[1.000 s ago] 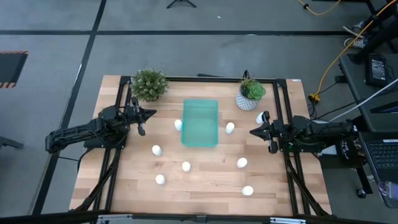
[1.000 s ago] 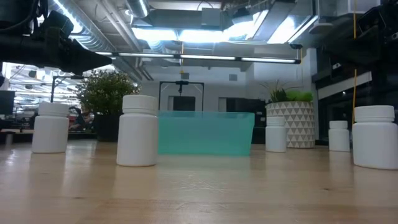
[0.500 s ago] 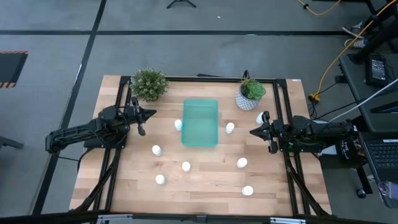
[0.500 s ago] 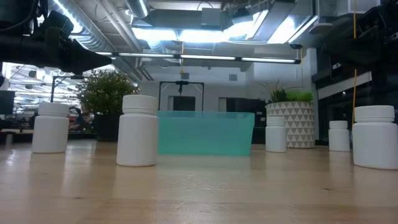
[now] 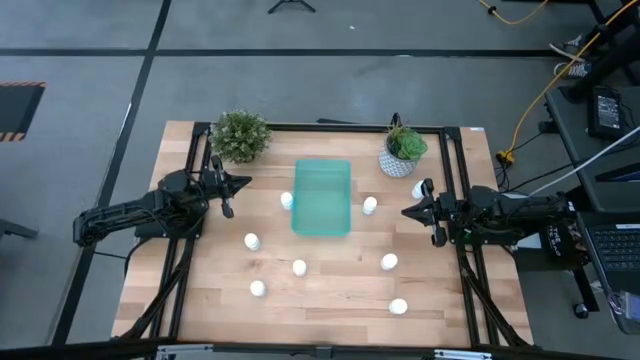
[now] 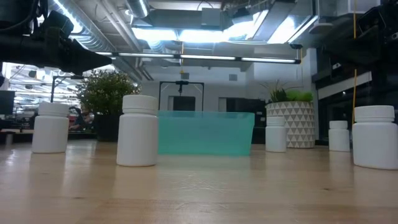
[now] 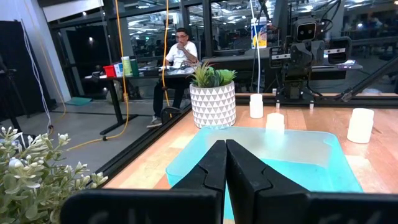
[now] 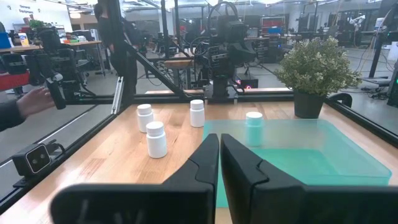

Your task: Pick and place pill bottles into a basket

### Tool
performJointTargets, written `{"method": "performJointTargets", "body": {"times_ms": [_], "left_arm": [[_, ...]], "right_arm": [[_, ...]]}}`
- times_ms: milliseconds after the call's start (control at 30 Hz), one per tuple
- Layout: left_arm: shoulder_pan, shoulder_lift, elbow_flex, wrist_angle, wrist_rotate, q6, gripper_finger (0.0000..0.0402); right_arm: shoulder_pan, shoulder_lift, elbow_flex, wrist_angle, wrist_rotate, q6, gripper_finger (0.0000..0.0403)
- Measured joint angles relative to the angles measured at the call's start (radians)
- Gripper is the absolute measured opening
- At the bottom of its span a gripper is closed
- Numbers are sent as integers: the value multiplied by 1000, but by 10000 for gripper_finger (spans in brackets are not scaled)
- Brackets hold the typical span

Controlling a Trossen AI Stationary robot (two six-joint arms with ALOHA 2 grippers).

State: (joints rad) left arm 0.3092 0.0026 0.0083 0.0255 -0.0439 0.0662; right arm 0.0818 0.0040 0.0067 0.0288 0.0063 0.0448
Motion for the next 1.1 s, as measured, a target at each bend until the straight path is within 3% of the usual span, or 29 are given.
{"method": "performJointTargets", "body": {"times_ms": [800, 1100], "left_arm": [[0, 0, 0, -8, 2, 0, 4], [0, 0, 0, 2, 128, -17, 4]], "right_arm": [[0, 0, 0, 1, 0, 7, 22], [0, 2, 0, 1, 0, 46, 22]]}}
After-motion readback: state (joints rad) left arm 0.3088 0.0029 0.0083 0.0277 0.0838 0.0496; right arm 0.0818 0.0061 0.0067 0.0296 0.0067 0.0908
